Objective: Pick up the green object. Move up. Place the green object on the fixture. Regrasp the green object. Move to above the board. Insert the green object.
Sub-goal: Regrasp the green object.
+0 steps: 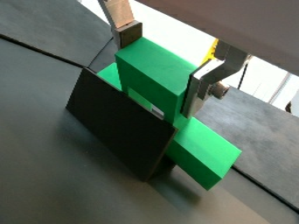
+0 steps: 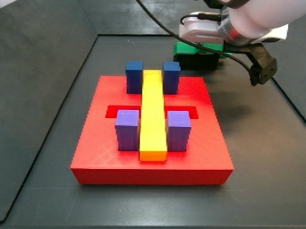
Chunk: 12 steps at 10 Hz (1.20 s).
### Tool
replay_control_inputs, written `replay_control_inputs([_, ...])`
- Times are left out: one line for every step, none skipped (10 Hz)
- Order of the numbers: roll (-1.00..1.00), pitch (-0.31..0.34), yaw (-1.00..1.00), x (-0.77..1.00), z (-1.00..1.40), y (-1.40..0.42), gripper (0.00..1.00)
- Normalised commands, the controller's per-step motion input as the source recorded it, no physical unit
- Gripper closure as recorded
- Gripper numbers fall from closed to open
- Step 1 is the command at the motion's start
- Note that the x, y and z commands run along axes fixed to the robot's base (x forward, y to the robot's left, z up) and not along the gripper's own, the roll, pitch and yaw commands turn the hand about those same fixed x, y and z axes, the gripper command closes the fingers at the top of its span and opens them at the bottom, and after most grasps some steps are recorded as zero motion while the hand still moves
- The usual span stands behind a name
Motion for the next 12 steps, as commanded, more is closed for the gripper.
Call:
replay_control_inputs([0.0,0.0,0.0,0.0,0.0,0.0,1.0])
replay_control_inputs([0.0,0.0,0.0,0.0,0.0,0.0,1.0])
replay_control_inputs([0.0,0.0,0.0,0.0,0.0,0.0,1.0])
replay_control_inputs([0.0,0.0,0.0,0.0,0.0,0.0,1.0])
replay_control_inputs([0.0,0.0,0.0,0.0,0.0,0.0,1.0])
replay_control_inputs([0.0,0.0,0.0,0.0,0.0,0.0,1.0])
replay_control_inputs([0.0,0.0,0.0,0.0,0.0,0.0,1.0])
replay_control_inputs([0.0,0.0,0.0,0.0,0.0,0.0,1.0])
replay_control_inputs([0.0,0.0,0.0,0.0,0.0,0.0,1.0])
replay_control_inputs([0.0,0.0,0.0,0.0,0.0,0.0,1.0])
replay_control_inputs([0.0,0.0,0.0,0.0,0.0,0.0,1.0])
replay_control_inputs([0.0,0.0,0.0,0.0,0.0,0.0,1.0])
